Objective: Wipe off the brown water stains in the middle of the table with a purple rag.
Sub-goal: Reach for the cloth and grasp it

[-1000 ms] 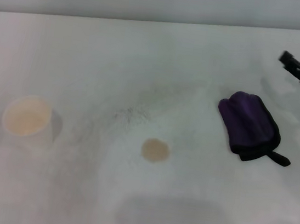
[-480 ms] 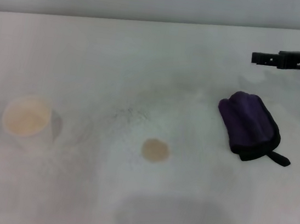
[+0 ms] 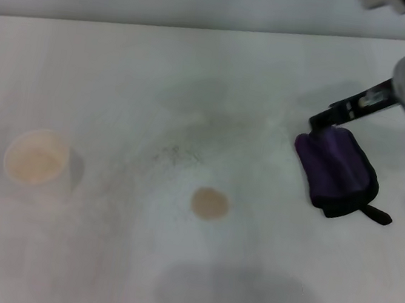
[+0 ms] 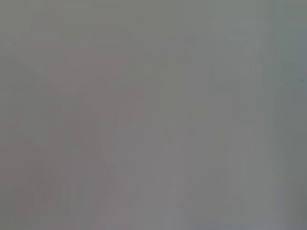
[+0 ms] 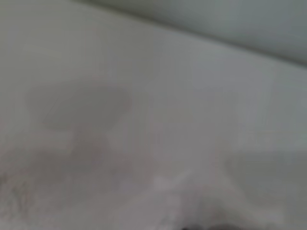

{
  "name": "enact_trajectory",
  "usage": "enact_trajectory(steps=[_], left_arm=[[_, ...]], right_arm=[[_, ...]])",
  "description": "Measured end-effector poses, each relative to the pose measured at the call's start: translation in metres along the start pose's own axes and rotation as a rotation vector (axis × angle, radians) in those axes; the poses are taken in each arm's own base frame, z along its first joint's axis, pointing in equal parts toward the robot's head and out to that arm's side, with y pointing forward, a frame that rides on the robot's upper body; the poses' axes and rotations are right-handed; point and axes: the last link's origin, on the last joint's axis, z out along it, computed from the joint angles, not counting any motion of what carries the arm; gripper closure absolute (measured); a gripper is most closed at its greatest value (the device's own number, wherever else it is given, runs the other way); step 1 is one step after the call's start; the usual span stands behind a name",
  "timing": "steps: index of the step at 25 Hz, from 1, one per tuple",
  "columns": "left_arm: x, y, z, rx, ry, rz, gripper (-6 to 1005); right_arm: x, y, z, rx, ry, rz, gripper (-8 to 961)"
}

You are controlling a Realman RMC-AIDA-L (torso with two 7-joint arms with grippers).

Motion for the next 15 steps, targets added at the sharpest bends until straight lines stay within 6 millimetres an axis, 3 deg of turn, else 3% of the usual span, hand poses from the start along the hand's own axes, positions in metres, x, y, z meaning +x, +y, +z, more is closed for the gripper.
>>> enact_trajectory(steps=[9,15], left_arm=[[0.005,-0.007,0.007,-0.005,0.009,0.049,116],[0.007,-0.007,0.013,-0.018,0.013,0.060,117]], right_arm=[[0.015,0.008,0.029,-0.007,0.164,0.026,138],[0.018,0.000,0.043,0.045,0.206,0.022,154]])
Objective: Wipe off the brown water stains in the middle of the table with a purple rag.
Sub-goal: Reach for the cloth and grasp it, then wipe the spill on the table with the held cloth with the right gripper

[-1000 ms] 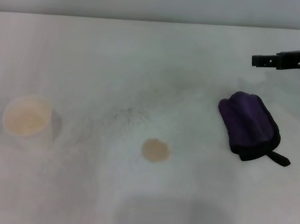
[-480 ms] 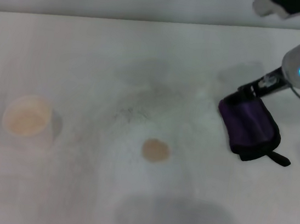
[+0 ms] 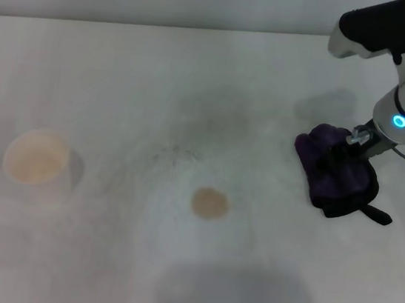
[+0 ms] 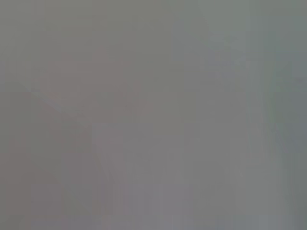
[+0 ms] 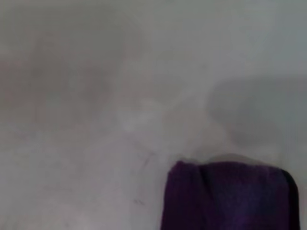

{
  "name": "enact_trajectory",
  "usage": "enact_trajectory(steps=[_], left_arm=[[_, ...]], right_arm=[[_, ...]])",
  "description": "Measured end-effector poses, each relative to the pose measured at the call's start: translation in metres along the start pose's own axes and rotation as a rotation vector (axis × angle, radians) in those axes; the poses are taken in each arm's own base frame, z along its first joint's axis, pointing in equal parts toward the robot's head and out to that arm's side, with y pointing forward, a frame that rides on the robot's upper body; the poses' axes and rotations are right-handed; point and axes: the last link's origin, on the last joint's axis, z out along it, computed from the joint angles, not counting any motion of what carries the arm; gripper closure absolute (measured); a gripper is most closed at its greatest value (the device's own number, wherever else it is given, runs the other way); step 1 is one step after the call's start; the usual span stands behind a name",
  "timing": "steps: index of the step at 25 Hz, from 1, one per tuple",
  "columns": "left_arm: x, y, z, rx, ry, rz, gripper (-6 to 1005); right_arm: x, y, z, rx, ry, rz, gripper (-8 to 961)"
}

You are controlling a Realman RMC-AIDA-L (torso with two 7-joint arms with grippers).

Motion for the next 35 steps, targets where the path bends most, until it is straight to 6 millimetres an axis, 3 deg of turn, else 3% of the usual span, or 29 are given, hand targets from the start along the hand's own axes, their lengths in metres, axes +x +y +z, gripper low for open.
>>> enact_trajectory(steps=[8,19,25,35], left_arm=[[0.001,0.003,0.006,-0.016,0.004,0.007,117],[0.001,0.002,0.005,-0.015,0.001,0.009,117],[0.000,0.002,0.003,-0.012,-0.003,0.009,117],[0.000,0.000,0.002,-0.005,-0.005,0.009,116]], right_arm=[[-0.004,-0.002,0.001,0.026,0.015,-0.011,175],[-0.007,0.004,0.003,0.028,0.042,-0.015,527],[-0.008,0.006,0.002,0.031,0.047,-0.026,580],[-0.007,0.013,0.005,0.042,0.062,-0.064,807]])
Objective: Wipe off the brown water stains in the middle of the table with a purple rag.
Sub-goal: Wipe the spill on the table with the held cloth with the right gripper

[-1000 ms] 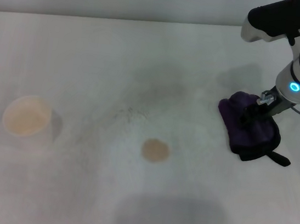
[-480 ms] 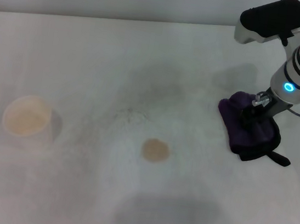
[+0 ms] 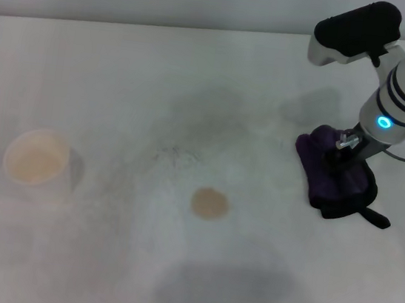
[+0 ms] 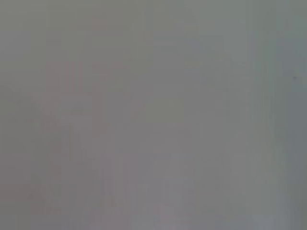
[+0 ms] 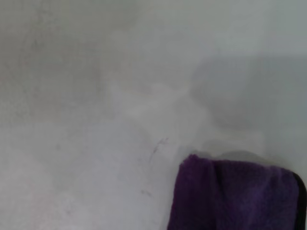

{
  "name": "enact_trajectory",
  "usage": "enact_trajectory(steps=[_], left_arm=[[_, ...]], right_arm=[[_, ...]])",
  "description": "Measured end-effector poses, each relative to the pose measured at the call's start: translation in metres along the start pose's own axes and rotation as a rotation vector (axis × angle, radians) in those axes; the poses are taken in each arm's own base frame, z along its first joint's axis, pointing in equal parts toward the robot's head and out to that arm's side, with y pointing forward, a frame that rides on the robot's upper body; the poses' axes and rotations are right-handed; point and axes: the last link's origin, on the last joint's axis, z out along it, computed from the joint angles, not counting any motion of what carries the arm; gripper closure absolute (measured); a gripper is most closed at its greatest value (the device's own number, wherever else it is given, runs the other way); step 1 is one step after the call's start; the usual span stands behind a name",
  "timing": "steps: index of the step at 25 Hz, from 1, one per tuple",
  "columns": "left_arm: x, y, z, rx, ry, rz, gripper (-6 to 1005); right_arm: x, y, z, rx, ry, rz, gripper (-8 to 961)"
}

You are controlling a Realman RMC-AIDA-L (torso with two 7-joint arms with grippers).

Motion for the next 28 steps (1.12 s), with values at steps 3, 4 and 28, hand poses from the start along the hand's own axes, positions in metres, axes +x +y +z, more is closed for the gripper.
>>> enact_trajectory(steps=[3,4,28], left_arm=[[0.000,0.000,0.000,0.001,0.000,0.000,116],[0.000,0.000,0.000,0.001,0.000,0.000,116],[0.001,0.001,0.005,-0.002,0.002,0.026,116]], right_arm=[[-0.001,0.008,0.000,-0.013,0.000,-0.024,868],[-0.002,0.013,0.000,-0.024,-0.003,-0.035,868],[-0.007,0.180,-0.015,-0.380,-0.060,-0.404,872]])
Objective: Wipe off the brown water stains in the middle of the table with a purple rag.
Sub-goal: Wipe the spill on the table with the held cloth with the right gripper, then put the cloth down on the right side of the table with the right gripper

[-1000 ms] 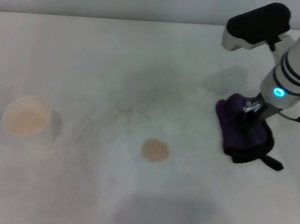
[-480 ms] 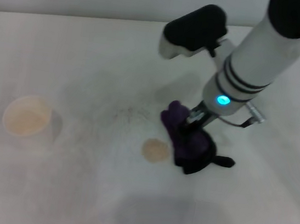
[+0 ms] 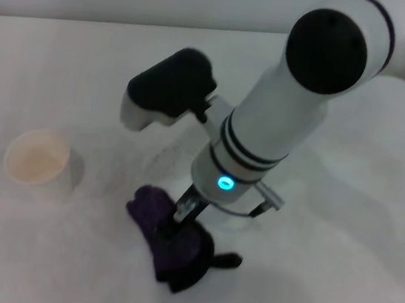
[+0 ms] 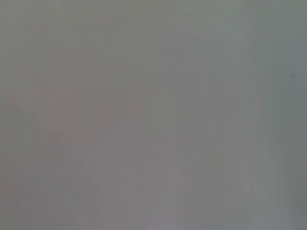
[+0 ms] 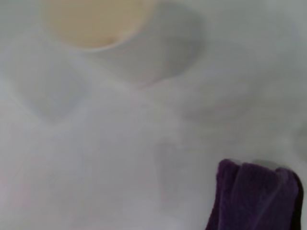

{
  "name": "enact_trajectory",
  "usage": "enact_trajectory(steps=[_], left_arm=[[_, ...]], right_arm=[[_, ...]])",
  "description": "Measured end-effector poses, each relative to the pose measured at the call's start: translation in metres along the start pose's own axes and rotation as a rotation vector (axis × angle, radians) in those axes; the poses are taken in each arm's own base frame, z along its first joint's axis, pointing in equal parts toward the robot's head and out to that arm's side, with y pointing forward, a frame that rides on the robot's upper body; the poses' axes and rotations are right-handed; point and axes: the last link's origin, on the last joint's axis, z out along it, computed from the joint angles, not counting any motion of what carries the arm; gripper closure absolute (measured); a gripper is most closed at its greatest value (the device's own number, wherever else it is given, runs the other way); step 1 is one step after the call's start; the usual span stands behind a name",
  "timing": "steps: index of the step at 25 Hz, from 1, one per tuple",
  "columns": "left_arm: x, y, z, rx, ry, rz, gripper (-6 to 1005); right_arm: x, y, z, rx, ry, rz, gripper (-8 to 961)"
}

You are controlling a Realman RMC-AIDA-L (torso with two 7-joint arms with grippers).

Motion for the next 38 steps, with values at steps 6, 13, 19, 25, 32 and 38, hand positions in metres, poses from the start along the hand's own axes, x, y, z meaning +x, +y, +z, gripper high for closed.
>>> enact_trajectory(steps=[6,13,19,25,32,38], left_arm=[[0.000,-0.001,0.000,0.001,-0.001,0.005,116],[-0.003,-0.009,-0.005,0.016,-0.024,0.028,117],[-0.003,-0.013,-0.005,0.020,-0.031,0.034,118],[-0.003,-0.015,-0.002,0.020,-0.037,0.036,116],[-0.004,-0.017,0.000,0.023,-0.049,0.035,116],[-0.004,-0.016,0.001,0.017,-0.049,0.038,116]], right_arm=[[0.002,0.005,0.005,-0.034,0.006,-0.016,872],[0.007,-0.032,-0.010,0.053,-0.005,0.085,872],[0.017,-0.067,-0.027,0.161,0.005,0.171,871],[0.035,-0.096,-0.038,0.213,0.004,0.274,871],[0.061,-0.130,-0.060,0.275,-0.039,0.380,871],[0.072,-0.140,-0.060,0.290,-0.042,0.401,871]])
